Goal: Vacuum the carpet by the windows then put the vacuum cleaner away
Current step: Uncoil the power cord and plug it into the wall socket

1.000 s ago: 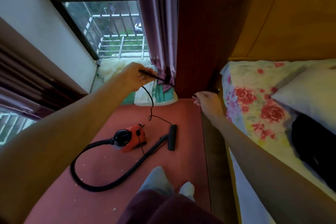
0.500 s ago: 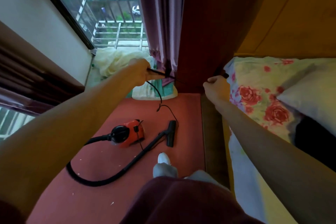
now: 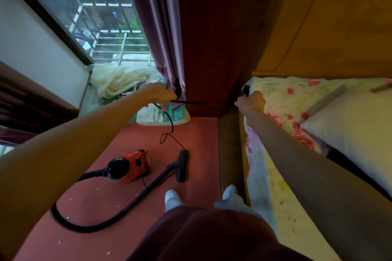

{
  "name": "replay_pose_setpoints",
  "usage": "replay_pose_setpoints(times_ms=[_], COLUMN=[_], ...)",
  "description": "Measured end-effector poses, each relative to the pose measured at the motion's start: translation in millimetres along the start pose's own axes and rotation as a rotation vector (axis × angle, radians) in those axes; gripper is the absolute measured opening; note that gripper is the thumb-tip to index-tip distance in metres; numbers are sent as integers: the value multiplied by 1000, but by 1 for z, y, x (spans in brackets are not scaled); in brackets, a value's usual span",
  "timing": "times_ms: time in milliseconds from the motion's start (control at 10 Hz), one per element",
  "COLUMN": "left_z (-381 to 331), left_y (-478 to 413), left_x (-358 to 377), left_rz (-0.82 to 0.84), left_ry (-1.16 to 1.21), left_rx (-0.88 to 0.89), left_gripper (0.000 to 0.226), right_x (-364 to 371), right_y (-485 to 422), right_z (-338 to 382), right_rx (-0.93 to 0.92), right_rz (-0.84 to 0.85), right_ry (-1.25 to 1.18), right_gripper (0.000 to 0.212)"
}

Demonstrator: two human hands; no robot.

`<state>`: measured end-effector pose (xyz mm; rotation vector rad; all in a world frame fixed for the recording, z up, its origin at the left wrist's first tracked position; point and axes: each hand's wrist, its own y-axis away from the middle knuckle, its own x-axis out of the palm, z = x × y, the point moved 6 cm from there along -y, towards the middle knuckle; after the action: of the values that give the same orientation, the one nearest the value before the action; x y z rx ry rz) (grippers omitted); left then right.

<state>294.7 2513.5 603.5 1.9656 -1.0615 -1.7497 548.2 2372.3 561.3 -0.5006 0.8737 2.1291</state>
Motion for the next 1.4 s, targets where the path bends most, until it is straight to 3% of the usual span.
replay_pose_setpoints(times_ms=[100,200,300,400,500,600,700,900,1100,1200,1300,1400], left_z=[-49,-84,-114,-140,-153,-163,-186,-253,-314,-333,-347,-350], left_y=[-6,-10,-5,2,-3,-31,-56,-111,-161,-196,-234,-270], left_x=[25,61,98,113,115,115,109,143,139,111,89,77], left_rz=[59,185,368,449,523,527,419,682,508,429,349,226], left_ry=[-189,-34,200,552,795,861,929,1211,1298,1346,1251,1164], left_rx=[55,19,-41,-97,-160,-171,-152,-133,-133,-94,-70,-75], left_gripper=[45,43,39,64,58,63,60,69,63,53,35,36], right_x=[-19,-46,-75,-89,-83,-67,-52,-46,-62,-58,-41,-24], right_y=[-34,-72,-110,-137,-152,-161,-176,-213,-261,-284,-315,-352], right_z=[-19,-24,-19,-10,-5,-4,-1,26,48,46,48,64], right_rx=[208,286,238,154,165,315,371,349,196,222,292,361], right_rz=[147,162,203,284,326,315,310,284,294,247,242,363], right_ry=[-332,-528,-490,-379,-380,-494,-516,-587,-545,-560,-729,-835], right_gripper=[24,21,21,30,34,21,21,28,27,29,26,23])
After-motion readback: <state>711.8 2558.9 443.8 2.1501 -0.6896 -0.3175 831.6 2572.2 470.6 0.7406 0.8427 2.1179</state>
